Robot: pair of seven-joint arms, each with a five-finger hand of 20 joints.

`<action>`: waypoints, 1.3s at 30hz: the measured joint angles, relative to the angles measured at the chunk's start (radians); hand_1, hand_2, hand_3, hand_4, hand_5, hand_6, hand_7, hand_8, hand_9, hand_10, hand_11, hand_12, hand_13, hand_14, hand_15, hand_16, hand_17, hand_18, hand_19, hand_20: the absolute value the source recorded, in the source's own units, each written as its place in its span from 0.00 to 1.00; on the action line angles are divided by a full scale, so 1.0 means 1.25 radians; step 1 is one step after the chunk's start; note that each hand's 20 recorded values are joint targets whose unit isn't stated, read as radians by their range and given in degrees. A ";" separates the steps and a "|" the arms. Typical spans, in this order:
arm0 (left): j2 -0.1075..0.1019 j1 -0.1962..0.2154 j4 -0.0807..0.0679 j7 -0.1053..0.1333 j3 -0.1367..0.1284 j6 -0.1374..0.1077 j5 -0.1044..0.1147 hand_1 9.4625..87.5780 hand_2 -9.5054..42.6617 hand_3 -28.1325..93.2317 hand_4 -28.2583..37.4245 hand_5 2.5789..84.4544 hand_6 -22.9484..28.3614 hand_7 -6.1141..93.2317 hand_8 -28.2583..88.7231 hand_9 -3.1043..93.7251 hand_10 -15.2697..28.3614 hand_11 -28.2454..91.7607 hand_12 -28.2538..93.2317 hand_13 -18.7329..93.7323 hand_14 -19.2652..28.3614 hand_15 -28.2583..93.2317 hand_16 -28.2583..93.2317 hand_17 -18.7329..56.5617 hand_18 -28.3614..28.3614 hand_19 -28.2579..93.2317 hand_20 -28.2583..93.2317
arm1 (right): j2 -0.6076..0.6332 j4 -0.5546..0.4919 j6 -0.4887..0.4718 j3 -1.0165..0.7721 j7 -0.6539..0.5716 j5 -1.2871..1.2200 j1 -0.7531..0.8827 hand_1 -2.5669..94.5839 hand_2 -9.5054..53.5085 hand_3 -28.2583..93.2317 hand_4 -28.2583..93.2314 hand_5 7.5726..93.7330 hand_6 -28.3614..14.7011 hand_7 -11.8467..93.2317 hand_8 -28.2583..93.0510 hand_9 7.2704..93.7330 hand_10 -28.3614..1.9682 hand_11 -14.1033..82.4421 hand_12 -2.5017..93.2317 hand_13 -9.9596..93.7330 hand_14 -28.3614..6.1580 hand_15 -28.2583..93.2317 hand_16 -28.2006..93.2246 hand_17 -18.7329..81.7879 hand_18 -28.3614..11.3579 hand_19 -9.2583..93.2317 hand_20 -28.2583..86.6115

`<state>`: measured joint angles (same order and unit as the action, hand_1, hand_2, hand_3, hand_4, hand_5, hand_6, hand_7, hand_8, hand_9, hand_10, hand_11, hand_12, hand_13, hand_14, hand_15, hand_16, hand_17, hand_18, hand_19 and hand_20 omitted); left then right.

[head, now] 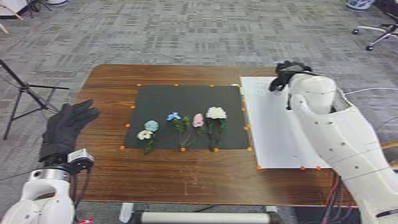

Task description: Arrange flowers

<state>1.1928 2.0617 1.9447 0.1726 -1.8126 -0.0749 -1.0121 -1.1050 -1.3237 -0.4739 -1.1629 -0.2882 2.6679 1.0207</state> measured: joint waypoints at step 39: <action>0.004 -0.003 0.001 0.003 0.002 0.000 0.000 0.12 0.39 0.78 0.00 0.61 0.50 0.23 0.19 0.55 0.70 0.45 0.37 0.52 0.80 0.42 0.25 0.33 0.73 0.33 0.38 | 0.038 0.014 0.288 0.100 0.029 -0.077 0.015 0.42 0.00 0.77 0.12 0.62 0.66 0.25 0.16 0.76 0.50 0.34 0.23 0.90 0.67 0.78 0.48 0.68 0.17 1.00 0.73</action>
<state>1.1977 2.0575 1.9460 0.1767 -1.8107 -0.0749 -1.0118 -1.0578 -1.3063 -0.1140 -1.0385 -0.2525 2.5714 1.0395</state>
